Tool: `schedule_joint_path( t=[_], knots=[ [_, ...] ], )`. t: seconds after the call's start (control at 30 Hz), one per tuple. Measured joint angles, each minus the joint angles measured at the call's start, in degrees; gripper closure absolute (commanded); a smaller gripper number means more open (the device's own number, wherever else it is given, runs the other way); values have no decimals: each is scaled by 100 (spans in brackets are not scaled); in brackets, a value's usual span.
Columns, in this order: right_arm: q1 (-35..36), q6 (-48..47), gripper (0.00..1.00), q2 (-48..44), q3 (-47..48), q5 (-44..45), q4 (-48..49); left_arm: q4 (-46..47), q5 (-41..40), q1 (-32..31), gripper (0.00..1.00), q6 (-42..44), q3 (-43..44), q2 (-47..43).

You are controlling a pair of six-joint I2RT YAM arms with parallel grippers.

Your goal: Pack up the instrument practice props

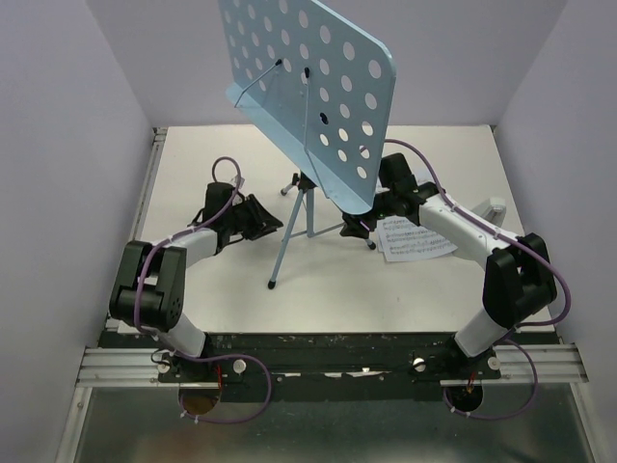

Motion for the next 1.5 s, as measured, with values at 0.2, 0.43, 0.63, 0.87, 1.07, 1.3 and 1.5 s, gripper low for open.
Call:
schedule_joint_path(
  t=[0.2,0.43,0.63,0.87,1.07,1.3,1.5],
  knots=[
    [-4,-13,42,-9,-17,2,15,216,280,190,48,317,-269,-634],
    [-4,-111,42,-11,-17,2,13,826,973,293,43,2107,-798,-2232],
    [-4,-170,42,-55,-79,4,55,761,837,-219,44,5340,-909,-3274],
    [-9,-195,42,-142,-201,2,129,990,732,-546,50,9543,-584,-2983],
    [-9,-195,42,-229,-319,2,214,966,852,-767,57,11460,-17,-2583],
    [-9,-195,42,-245,-352,2,262,522,1161,-997,57,12701,160,-2529],
    [-9,-195,42,-245,-352,2,262,199,1292,-1058,58,13243,203,-2450]
  ],
)
